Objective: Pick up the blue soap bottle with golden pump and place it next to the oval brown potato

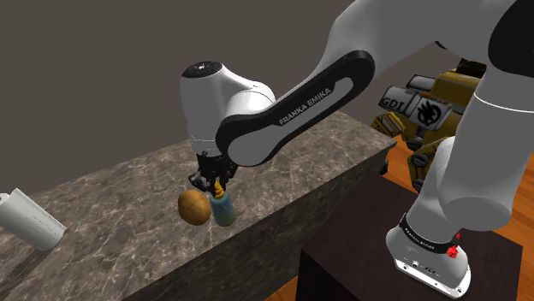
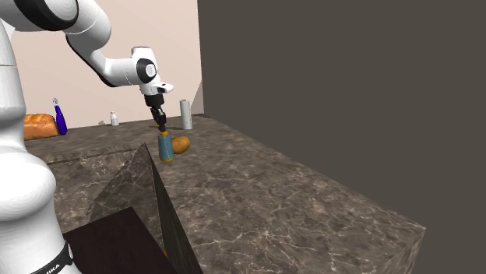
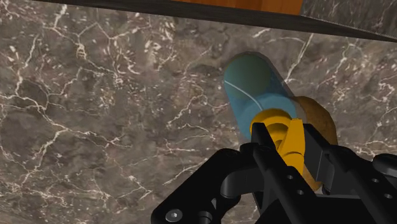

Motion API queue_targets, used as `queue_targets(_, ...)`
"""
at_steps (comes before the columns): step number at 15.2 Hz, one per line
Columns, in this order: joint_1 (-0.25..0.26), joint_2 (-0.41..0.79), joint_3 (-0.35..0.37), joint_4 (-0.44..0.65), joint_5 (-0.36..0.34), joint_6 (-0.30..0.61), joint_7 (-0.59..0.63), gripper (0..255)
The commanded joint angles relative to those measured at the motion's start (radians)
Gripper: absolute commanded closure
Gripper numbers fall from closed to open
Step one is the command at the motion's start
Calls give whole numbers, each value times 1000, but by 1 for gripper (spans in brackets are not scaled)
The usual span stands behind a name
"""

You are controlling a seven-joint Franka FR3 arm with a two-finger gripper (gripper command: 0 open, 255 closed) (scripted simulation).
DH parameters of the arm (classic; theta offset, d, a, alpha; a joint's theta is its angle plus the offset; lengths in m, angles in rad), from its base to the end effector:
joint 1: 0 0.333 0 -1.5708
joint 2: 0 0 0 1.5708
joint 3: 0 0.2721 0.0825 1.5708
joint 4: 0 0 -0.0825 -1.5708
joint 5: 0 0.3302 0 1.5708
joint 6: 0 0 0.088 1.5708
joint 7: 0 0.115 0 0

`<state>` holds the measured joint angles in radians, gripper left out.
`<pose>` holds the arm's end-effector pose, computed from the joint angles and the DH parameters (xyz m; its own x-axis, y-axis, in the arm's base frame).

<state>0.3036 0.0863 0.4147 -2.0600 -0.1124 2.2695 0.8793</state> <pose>0.4021 0.3434 0.3870 0.9866 -0.1009 0.1285 -0.0937 -0.9937 -0.0612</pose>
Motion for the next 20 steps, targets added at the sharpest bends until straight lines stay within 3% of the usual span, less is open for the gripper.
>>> queue_targets(1,0,0,0,0,0,0,0,255)
queue_targets(2,0,0,0,0,0,0,0,255)
queue_targets(3,0,0,0,0,0,0,0,0)
queue_targets(8,0,0,0,0,0,0,0,0)
queue_targets(12,-3,-70,3,50,42,-113,-29,0)
queue_targets(20,-3,-70,3,50,42,-112,-29,0)
